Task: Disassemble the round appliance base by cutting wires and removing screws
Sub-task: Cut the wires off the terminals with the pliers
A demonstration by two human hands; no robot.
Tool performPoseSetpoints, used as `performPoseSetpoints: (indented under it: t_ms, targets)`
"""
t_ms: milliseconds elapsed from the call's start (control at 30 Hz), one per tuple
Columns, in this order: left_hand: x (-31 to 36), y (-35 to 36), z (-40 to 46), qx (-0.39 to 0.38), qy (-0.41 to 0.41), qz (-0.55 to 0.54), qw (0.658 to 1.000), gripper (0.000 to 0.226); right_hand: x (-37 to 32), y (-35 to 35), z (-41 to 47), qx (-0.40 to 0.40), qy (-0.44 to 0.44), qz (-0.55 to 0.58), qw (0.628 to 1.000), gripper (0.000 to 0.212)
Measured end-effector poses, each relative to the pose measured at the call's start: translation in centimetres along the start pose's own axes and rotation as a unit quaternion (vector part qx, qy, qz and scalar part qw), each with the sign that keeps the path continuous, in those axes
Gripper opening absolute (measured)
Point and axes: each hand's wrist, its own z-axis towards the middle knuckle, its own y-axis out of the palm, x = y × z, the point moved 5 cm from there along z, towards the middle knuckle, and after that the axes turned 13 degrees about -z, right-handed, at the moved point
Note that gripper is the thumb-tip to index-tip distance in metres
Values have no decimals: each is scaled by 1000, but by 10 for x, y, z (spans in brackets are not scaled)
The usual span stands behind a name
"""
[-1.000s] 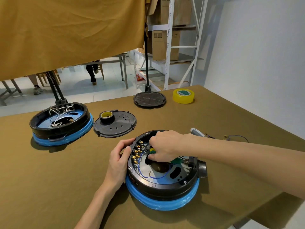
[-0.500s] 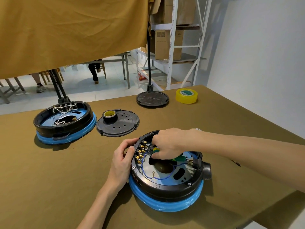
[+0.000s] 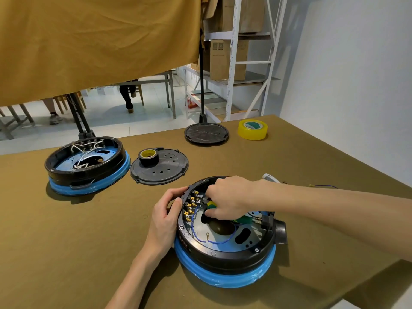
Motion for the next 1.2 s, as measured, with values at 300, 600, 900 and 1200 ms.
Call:
performPoseSetpoints:
  t_ms: [300,600,900,1200]
  targets:
    - [-1,0,1,-3,-1,-2,1000,36,0,-2,-2,-1,5,36,999,47]
    - [-1,0,1,0,-7,-9,1000,35,1,1,-5,25,7,40,999,41]
    - [-1,0,1,4,-5,-10,1000,35,7,10,-1,-12,27,114,993,47]
    - [-2,0,2,4,-3,-15,1000,37,8,0,-2,-36,-3,102,994,50]
